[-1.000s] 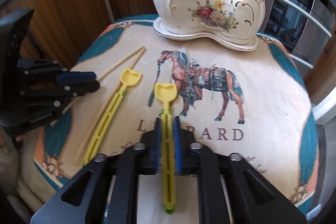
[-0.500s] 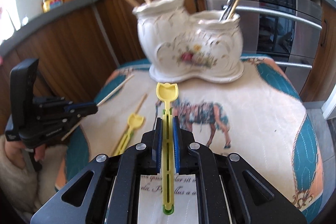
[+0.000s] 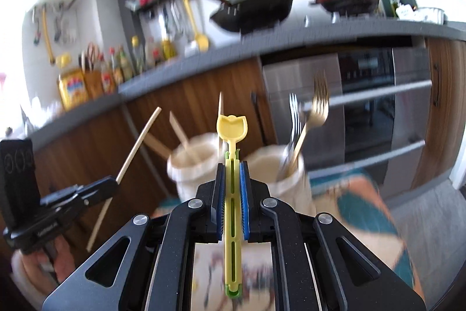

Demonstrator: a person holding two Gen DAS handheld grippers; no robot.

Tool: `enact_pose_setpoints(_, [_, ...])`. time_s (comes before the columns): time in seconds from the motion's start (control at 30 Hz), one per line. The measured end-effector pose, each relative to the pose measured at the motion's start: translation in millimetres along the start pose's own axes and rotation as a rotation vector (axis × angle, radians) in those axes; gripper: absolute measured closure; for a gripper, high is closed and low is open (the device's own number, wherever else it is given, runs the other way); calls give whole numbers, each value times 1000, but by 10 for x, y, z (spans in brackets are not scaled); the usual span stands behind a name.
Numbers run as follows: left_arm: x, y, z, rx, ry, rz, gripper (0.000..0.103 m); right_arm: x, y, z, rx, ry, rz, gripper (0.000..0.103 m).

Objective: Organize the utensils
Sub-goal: 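Lift the chopstick with the left tool while the right tool carries the yellow utensil to the cups, then insert chopstick into taller cup with left tool while right tool drops yellow utensil in shorter cup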

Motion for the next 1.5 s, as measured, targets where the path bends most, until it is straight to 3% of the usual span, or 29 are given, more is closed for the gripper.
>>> enact_pose_setpoints(0.07, [-127,216,-9,44,-75,-59,99,-102,145,-42,-15,25,-58,92])
enact_pose_setpoints(0.13, [-282,361,7,73,-100,-99,99,-214,236,-108,-39,40,-89,92])
enact_pose_setpoints(0.4, [-793,664,176,143,-100,-214,99,-753,355,-402,-75,40,-77,92])
enact_pose_setpoints(0.63, [-1038,610,107,57,-29,-253,99,-926,311,-522,-68,28,-65,92])
enact_pose_setpoints(0.9, [-1060,415,-71,-95,54,-331,99,-1022,219,-485,-21,3,-62,92])
enact_pose_setpoints(1.23, [-1061,260,-42,-121,61,-302,98,-1056,71,-381,77,-53,-80,92])
enact_pose_setpoints(1.5, [-960,188,-61,-145,46,-267,99,-914,-12,-334,85,-67,-72,92])
Point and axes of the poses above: each gripper's, at about its wrist camera, not at the fingertips, and x roughly against the way its jaws point, z to its left, y to its top, the point moved 3 cm from there along -x, roughly the way its jaws point
